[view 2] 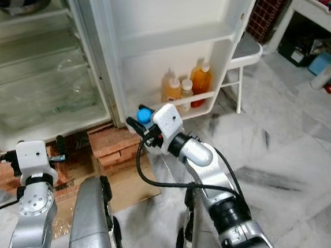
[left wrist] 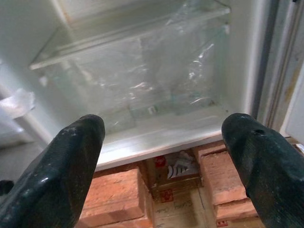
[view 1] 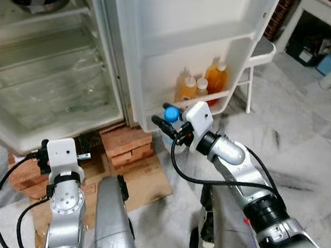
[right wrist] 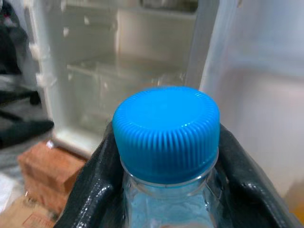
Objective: Restocking fridge
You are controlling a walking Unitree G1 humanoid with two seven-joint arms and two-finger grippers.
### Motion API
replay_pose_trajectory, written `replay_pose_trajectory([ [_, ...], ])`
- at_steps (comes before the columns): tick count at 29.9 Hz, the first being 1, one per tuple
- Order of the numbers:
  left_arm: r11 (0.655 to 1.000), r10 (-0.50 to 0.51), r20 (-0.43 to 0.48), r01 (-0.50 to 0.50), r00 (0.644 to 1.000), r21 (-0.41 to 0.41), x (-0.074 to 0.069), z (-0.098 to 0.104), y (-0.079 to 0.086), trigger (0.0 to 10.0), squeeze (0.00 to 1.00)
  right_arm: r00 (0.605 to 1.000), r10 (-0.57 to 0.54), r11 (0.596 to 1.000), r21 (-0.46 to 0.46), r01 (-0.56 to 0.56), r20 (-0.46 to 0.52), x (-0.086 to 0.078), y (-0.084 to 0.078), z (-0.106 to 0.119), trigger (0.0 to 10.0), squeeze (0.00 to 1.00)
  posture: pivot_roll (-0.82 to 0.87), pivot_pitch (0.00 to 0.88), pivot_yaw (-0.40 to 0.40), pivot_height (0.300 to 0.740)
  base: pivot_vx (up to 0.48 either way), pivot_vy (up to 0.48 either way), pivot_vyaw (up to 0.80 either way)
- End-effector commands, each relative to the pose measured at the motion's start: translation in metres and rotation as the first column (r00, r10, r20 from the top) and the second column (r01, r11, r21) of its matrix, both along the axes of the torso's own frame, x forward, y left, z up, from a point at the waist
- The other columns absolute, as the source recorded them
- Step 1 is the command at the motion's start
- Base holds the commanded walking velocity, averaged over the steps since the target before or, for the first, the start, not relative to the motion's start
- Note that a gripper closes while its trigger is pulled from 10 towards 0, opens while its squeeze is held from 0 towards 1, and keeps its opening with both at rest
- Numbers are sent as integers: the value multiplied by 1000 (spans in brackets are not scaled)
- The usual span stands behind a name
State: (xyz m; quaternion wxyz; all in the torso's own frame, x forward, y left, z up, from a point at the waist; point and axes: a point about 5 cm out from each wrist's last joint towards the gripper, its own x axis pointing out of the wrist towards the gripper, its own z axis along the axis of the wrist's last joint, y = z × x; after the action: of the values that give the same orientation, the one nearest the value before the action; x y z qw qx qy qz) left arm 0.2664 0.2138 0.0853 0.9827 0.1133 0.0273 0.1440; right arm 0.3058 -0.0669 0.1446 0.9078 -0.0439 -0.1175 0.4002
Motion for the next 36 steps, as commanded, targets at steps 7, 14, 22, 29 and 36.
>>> replay_pose_trajectory([
  [7,1000,-7,5,7,1000,-3,-1,2,-4,10000,0,992,25,999,35,-30,121,0,3,17,10000,0,77,188,-87,536,292,0,0],
  [14,1000,-13,6,13,1000,-1,3,3,-4,10000,0,988,36,997,61,-45,153,0,4,21,10000,0,72,179,-81,536,305,0,0],
  [22,1000,2,-1,-2,1000,-9,2,1,-5,10000,0,977,88,995,21,-93,197,-6,12,21,10000,0,77,181,-84,536,0,0,0],
  [29,1000,25,-5,-25,1000,3,-1,2,2,10000,0,972,110,993,21,-116,207,-8,20,19,10000,0,106,175,-99,536,0,0,0],
  [36,1000,26,-13,-25,1000,17,-8,2,6,10000,0,963,145,988,23,-154,225,-6,32,22,10000,0,131,204,-87,536,0,0,595],
])
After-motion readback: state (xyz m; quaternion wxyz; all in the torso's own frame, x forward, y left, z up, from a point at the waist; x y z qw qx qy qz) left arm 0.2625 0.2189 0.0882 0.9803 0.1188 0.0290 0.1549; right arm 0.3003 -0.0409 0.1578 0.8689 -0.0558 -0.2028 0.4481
